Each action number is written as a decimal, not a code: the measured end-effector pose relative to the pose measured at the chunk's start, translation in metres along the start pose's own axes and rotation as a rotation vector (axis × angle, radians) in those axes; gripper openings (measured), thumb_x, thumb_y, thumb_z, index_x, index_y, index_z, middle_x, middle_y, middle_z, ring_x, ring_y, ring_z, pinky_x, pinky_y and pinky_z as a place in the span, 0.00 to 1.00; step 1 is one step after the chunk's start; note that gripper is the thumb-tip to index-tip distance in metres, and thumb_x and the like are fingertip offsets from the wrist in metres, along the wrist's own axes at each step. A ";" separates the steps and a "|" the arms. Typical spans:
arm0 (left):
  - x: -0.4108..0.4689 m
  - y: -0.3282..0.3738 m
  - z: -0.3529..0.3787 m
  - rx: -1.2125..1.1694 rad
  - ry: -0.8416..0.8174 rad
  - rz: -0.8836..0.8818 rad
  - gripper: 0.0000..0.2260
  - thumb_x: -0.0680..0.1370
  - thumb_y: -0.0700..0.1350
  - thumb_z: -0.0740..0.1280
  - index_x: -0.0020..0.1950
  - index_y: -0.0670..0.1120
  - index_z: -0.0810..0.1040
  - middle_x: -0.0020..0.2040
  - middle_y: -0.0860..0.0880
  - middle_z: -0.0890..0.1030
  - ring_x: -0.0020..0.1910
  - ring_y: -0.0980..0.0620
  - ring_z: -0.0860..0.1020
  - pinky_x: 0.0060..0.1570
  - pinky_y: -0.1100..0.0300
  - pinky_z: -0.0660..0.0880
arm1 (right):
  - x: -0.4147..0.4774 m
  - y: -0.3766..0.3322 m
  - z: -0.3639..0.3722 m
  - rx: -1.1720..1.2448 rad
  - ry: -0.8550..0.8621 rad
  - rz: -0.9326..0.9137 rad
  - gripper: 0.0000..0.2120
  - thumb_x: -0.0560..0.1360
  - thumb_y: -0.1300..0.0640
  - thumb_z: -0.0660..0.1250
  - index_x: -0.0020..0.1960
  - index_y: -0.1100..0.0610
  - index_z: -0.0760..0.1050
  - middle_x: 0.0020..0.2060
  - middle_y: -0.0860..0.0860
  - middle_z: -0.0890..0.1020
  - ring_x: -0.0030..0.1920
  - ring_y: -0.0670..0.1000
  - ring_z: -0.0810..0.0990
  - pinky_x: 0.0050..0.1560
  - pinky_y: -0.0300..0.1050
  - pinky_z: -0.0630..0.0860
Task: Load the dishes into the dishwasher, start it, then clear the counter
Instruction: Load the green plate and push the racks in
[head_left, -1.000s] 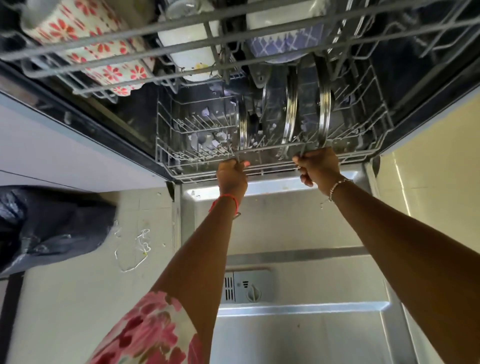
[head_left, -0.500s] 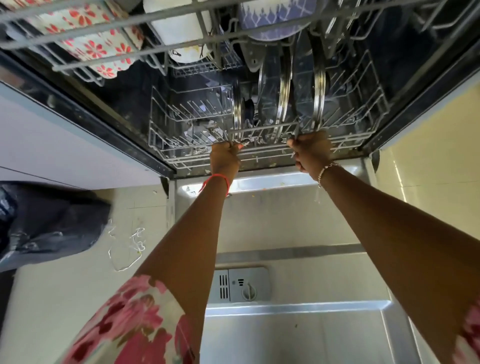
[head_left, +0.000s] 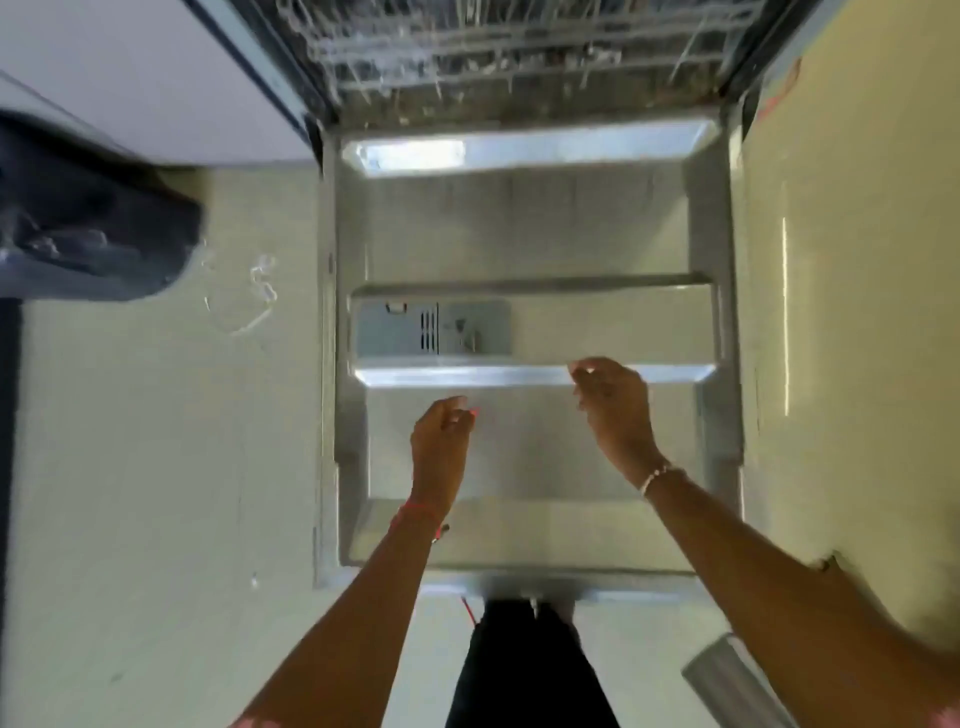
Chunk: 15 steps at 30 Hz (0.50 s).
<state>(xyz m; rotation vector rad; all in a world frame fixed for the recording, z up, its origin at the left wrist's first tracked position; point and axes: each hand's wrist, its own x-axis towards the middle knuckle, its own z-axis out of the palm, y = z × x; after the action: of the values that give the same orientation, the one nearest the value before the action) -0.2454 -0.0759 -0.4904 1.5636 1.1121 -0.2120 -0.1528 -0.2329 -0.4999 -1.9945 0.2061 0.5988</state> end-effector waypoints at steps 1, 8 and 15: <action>-0.014 -0.018 -0.003 -0.045 0.007 -0.059 0.11 0.78 0.35 0.64 0.59 0.35 0.76 0.49 0.37 0.79 0.50 0.41 0.77 0.54 0.48 0.76 | -0.024 0.014 0.002 0.071 -0.018 0.088 0.09 0.77 0.61 0.63 0.46 0.66 0.79 0.34 0.58 0.78 0.35 0.53 0.76 0.41 0.51 0.75; -0.110 -0.129 -0.006 -0.508 -0.135 -0.636 0.07 0.80 0.40 0.60 0.46 0.42 0.77 0.34 0.49 0.83 0.38 0.51 0.80 0.48 0.59 0.73 | -0.176 0.096 0.019 0.639 0.116 0.715 0.13 0.78 0.56 0.62 0.41 0.65 0.77 0.30 0.58 0.80 0.28 0.54 0.79 0.31 0.43 0.76; -0.125 -0.203 0.011 -0.691 -0.186 -0.786 0.04 0.78 0.44 0.63 0.46 0.45 0.75 0.45 0.45 0.75 0.43 0.48 0.74 0.46 0.56 0.72 | -0.215 0.162 0.049 1.032 0.187 0.889 0.10 0.75 0.55 0.66 0.37 0.58 0.72 0.34 0.55 0.75 0.33 0.51 0.75 0.40 0.44 0.75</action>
<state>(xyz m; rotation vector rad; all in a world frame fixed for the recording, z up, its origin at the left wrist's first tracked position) -0.4571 -0.1707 -0.5479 0.4444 1.4093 -0.4299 -0.4172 -0.2921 -0.5394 -0.8691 1.2741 0.6419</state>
